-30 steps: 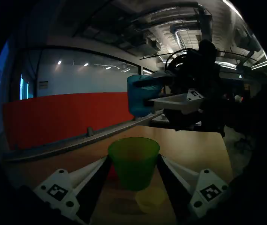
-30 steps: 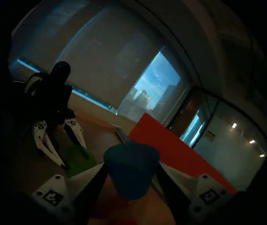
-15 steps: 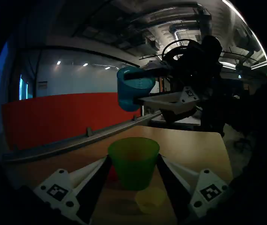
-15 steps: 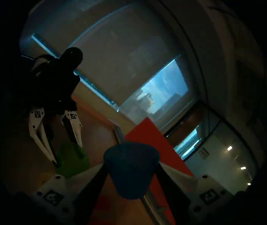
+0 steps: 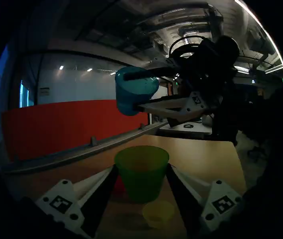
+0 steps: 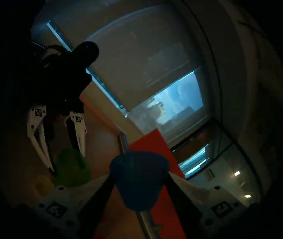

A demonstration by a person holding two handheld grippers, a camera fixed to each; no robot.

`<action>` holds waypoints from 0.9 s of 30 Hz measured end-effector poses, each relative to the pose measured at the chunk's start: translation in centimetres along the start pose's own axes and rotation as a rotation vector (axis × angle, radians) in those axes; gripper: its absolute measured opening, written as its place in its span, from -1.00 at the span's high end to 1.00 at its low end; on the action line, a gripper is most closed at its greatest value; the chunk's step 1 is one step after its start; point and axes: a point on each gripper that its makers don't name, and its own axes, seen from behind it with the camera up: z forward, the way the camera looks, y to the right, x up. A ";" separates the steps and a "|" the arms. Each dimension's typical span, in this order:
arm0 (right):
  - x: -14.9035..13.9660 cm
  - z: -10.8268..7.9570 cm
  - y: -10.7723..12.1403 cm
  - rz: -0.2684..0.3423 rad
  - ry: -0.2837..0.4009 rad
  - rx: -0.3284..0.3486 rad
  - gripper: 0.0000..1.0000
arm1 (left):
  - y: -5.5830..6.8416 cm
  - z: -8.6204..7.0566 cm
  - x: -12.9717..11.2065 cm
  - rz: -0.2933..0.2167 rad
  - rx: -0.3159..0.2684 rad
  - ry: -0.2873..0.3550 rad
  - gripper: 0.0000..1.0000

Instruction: Pour water

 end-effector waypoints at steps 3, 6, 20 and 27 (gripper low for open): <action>0.1 0.1 0.1 -0.029 -0.004 -0.002 -0.77 | 0.0 0.0 0.1 0.000 0.000 0.002 -0.71; 0.3 0.2 0.2 -0.057 -0.009 -0.001 -0.77 | 0.1 0.0 0.2 0.000 0.000 0.003 -0.71; 0.8 0.7 0.8 -0.147 -0.015 -0.014 -0.76 | 0.3 0.1 0.2 -0.001 -0.009 0.006 -0.71; 1.0 0.9 0.9 -0.188 -0.016 -0.024 -0.76 | 0.6 -0.1 0.2 0.000 -0.016 0.008 -0.71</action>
